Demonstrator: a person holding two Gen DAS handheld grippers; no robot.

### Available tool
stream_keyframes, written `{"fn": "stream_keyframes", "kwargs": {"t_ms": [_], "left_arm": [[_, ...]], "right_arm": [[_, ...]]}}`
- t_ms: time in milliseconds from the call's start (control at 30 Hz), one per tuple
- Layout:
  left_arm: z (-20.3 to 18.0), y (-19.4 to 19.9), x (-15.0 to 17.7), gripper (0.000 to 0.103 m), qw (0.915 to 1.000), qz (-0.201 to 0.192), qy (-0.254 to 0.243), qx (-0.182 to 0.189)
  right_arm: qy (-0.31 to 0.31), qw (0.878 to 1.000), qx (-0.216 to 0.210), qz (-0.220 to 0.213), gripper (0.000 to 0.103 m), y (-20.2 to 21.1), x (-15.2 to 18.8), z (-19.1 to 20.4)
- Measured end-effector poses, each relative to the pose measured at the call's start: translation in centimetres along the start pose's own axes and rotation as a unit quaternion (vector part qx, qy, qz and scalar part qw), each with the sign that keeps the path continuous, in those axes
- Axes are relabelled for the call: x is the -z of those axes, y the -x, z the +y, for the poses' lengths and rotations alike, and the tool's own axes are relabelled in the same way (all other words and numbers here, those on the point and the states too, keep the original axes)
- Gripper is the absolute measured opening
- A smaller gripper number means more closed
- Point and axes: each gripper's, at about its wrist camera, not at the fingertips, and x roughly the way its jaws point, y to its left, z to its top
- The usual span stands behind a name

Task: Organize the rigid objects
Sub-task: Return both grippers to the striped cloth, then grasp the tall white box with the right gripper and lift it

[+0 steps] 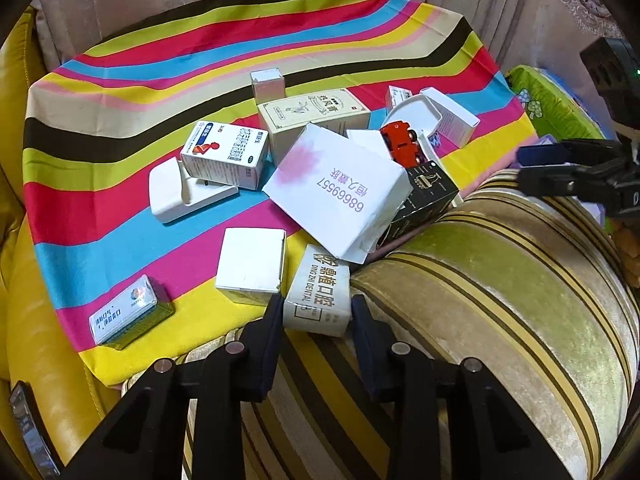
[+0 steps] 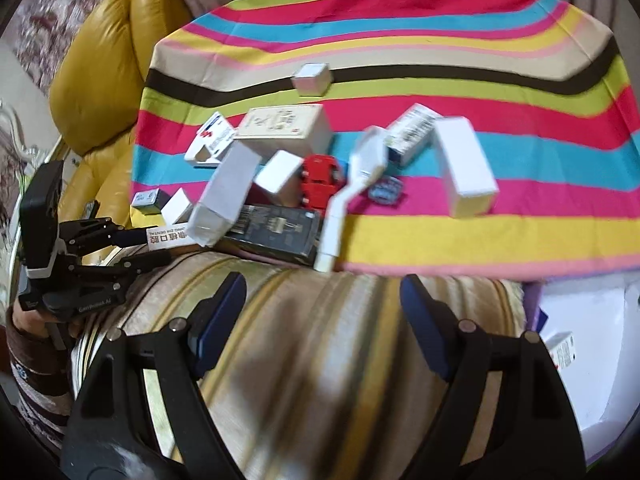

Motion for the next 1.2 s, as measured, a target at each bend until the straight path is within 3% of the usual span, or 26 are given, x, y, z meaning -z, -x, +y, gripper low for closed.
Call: {"fn": "stream_keyframes", "kwargs": {"t_ms": [133,300,600,833,1000,1100,1200], "left_arm": [[0.2,0.1,-0.1,0.034,1.0,-0.003,0.003,0.004],[0.1,-0.1,-0.3,0.034,1.0,-0.006,0.003,0.004],[0.2,-0.2,-0.2,0.034,0.9999,-0.012,0.005,0.007],[0.0,-0.2,-0.2,0.034,0.9999,-0.016,0.002,0.005],[-0.1,-0.2,-0.2,0.034,0.9999,-0.017,0.0,0.003],[-0.2,-0.1,-0.2,0.034,0.9998,-0.019,0.001,0.002],[-0.2,0.0,-0.1,0.034,0.9998,-0.02,0.004,0.002]], "right_arm": [[0.043,0.999,-0.01,0.004,0.082,-1.3,-1.2,3.2],[0.053,0.998,-0.035,0.017,0.082,-3.8,-2.9,5.6],[-0.022,0.994,-0.098,0.051,0.082,-8.0,-5.6,5.9],[-0.029,0.992,-0.107,0.057,0.082,-9.7,-5.8,5.6],[-0.025,0.99,-0.12,0.062,0.075,-10.3,-6.0,6.2],[-0.029,0.99,-0.113,0.073,0.058,-10.9,-5.8,6.3],[-0.026,0.991,-0.114,0.072,0.056,-10.8,-5.6,6.3]]}}
